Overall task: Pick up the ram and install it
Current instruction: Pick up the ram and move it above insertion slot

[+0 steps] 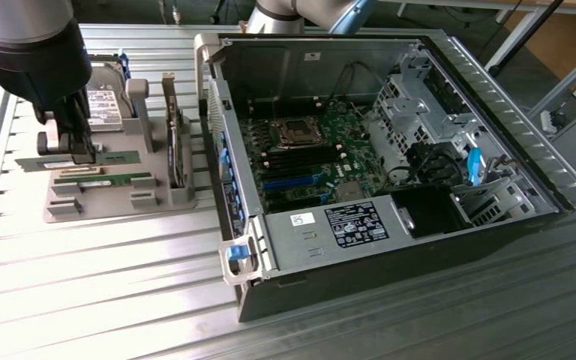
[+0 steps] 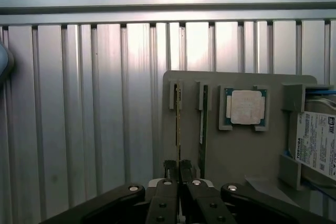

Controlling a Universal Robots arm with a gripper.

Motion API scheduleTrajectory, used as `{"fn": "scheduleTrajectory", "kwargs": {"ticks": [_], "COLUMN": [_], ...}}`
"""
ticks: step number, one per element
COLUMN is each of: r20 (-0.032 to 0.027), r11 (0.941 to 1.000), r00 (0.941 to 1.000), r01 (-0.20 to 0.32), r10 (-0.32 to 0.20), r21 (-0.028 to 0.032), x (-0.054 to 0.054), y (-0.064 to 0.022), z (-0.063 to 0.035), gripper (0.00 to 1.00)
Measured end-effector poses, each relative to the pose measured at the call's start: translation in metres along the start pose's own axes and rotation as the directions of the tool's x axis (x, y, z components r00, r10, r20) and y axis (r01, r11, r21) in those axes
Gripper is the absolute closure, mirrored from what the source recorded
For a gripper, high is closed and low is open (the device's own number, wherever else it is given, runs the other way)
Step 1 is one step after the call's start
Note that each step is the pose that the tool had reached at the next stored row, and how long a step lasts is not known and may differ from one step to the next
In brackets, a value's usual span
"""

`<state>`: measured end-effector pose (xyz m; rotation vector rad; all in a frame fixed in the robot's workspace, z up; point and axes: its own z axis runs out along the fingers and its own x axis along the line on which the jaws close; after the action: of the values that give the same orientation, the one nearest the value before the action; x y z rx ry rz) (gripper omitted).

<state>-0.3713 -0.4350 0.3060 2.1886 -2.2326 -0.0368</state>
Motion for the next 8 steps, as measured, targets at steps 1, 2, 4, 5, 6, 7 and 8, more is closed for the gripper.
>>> {"fn": "scheduleTrajectory", "kwargs": {"ticks": [1,2,4,5,6,7,8], "r20": [0.0,0.0,-0.0001,-0.0001,0.0,0.0,-0.0002], "r11": [1.0,1.0,1.0,1.0,1.0,1.0,1.0], "r00": [1.0,1.0,1.0,1.0,1.0,1.0,1.0], "r01": [0.0,0.0,0.0,0.0,0.0,0.0,0.0], "r10": [0.0,0.0,0.0,0.0,0.0,0.0,0.0], "r21": [0.0,0.0,0.0,0.0,0.0001,0.0,0.0], "x": [0.0,0.0,0.0,0.0,0.0,0.0,0.0], "y": [0.0001,0.0002,0.0003,0.0004,0.0004,0.0005,0.0005], "z": [-0.0031,-0.0066,-0.0106,-0.0132,-0.0162,-0.0181,-0.0203], "gripper": [0.88,0.88,0.88,0.88,0.88,0.88,0.88]}}
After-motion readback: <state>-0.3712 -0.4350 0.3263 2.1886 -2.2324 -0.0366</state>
